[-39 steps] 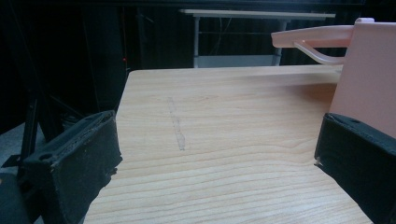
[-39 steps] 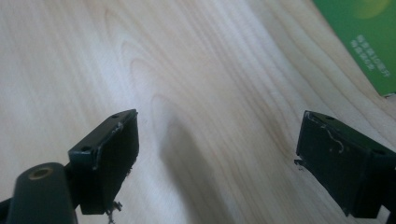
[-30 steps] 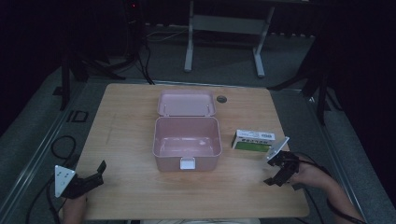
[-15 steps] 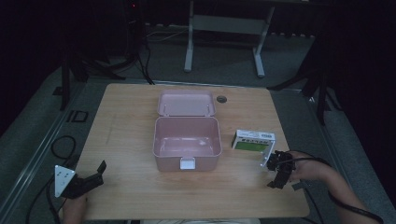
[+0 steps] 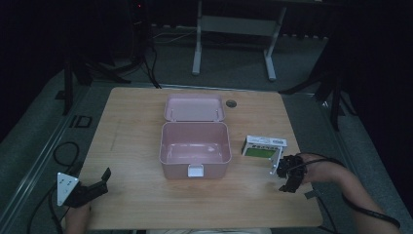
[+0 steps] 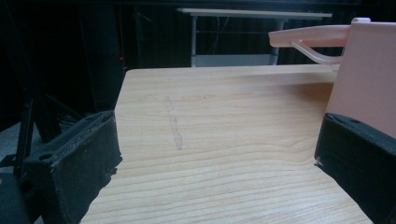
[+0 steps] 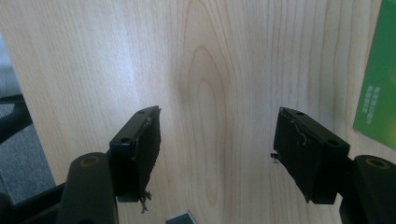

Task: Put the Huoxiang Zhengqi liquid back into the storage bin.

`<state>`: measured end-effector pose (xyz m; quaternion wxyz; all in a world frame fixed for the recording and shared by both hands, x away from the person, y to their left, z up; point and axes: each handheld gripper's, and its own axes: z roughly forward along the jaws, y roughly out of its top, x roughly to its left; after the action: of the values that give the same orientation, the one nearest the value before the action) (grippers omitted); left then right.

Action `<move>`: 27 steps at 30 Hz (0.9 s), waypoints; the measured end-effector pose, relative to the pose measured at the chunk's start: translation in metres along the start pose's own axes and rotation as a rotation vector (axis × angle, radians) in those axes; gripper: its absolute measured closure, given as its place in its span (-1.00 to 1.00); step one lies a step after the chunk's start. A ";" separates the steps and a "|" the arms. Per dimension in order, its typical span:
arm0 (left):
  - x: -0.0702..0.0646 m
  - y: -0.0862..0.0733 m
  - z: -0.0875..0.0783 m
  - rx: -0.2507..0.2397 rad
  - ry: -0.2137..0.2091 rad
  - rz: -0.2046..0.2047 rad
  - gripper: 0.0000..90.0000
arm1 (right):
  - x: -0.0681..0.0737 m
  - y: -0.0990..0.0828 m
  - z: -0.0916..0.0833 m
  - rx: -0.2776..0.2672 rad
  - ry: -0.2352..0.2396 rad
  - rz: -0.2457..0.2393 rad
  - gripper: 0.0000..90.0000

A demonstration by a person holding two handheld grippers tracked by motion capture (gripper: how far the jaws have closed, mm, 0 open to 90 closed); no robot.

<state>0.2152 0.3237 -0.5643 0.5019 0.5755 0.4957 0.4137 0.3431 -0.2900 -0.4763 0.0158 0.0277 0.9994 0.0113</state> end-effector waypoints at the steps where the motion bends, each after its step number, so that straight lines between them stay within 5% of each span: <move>1: 0.000 0.000 0.000 0.000 0.000 0.000 -0.99 | 0.001 0.001 -0.001 -0.002 0.007 0.001 -0.29; 17: 0.000 0.000 0.000 0.001 -0.003 0.001 -0.99 | -0.013 0.002 -0.033 -0.029 -0.038 -0.002 -0.23; 27: 0.000 0.000 0.000 0.001 -0.005 0.001 -1.00 | -0.035 0.002 -0.060 -0.036 -0.093 0.024 -0.21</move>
<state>0.2153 0.3237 -0.5642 0.5025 0.5769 0.4947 0.4123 0.3760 -0.2912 -0.4155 0.0627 0.0398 0.9968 0.0282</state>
